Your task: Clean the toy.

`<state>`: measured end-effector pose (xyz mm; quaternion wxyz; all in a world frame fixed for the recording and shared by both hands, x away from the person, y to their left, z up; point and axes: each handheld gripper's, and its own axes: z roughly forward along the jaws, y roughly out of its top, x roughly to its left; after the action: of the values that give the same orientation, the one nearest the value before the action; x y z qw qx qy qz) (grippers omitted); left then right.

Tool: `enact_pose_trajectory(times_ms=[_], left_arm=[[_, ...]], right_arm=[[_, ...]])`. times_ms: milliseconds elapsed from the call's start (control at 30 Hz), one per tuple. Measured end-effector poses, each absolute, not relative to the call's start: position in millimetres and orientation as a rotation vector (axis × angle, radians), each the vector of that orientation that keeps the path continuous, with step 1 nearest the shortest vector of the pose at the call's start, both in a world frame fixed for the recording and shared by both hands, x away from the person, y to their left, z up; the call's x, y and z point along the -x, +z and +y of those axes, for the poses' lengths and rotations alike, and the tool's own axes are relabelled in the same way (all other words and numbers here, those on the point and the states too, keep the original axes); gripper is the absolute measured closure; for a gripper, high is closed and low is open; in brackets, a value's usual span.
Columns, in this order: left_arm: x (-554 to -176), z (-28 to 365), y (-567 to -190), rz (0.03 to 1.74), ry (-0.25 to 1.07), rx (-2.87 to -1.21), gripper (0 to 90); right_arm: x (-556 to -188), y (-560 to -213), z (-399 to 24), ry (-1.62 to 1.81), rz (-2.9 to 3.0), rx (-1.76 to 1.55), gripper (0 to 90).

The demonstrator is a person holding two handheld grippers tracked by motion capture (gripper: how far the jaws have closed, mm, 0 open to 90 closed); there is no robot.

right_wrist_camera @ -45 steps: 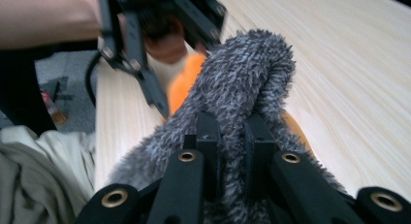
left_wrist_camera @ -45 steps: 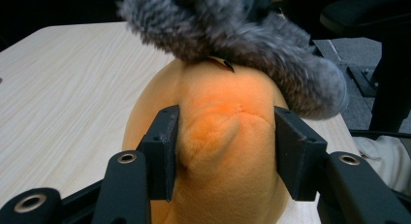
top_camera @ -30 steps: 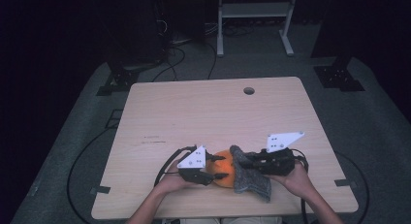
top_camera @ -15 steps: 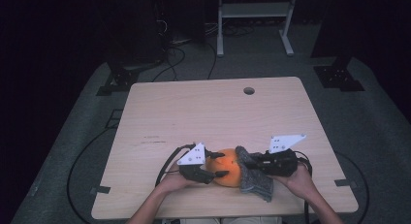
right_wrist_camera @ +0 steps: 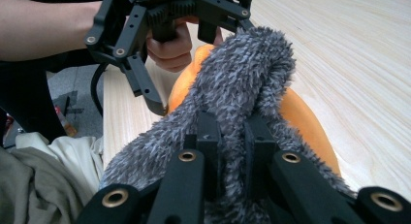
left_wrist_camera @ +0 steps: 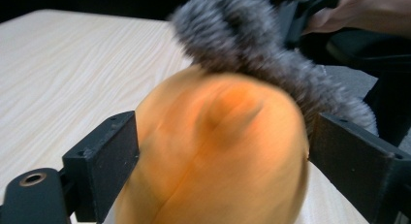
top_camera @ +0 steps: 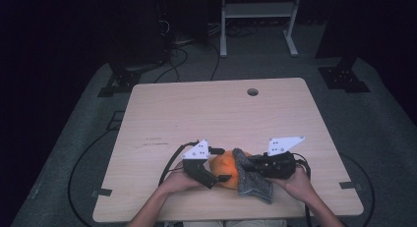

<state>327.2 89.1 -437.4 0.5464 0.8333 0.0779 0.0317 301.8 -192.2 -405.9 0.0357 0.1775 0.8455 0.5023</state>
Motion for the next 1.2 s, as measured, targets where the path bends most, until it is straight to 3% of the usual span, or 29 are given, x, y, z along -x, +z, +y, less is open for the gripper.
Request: enact_pose_trajectory(times_ms=[267, 333, 467, 567, 800, 1067, 1200], left_arm=[[-335.8, 90.3, -449.5, 0.243, 0.044, -2.048, 8.1], [-334.3, 88.7, -448.1, 0.23, 0.063, -2.055, 15.1], [-329.3, 90.6, -437.4, 0.206, 0.106, -2.043, 40.3], [-324.7, 91.5, -425.8, 0.196, 0.193, -2.054, 47.0], [-323.7, 95.1, -419.5, 0.216, 0.153, -2.061, 48.0], [-329.0, 105.4, -422.7, 0.263, 0.133, -2.06, 48.4], [-328.5, 104.2, -418.1, 0.261, 0.15, -2.067, 48.5]], right_arm=[[-303.1, -412.5, -206.3, 1.549, 2.575, -0.594, 80.1], [-304.1, -414.7, -209.0, 1.545, 2.575, -0.608, 80.1], [-305.9, -411.4, -213.1, 1.569, 2.567, -0.624, 80.1], [-305.4, -403.1, -214.1, 1.577, 2.539, -0.612, 80.1], [-300.2, -383.2, -195.5, 1.671, 2.462, -0.521, 80.0], [-311.7, -412.2, -203.7, 1.571, 2.514, -0.651, 80.1], [-306.2, -407.5, -209.6, 1.561, 2.502, -0.66, 79.9]])
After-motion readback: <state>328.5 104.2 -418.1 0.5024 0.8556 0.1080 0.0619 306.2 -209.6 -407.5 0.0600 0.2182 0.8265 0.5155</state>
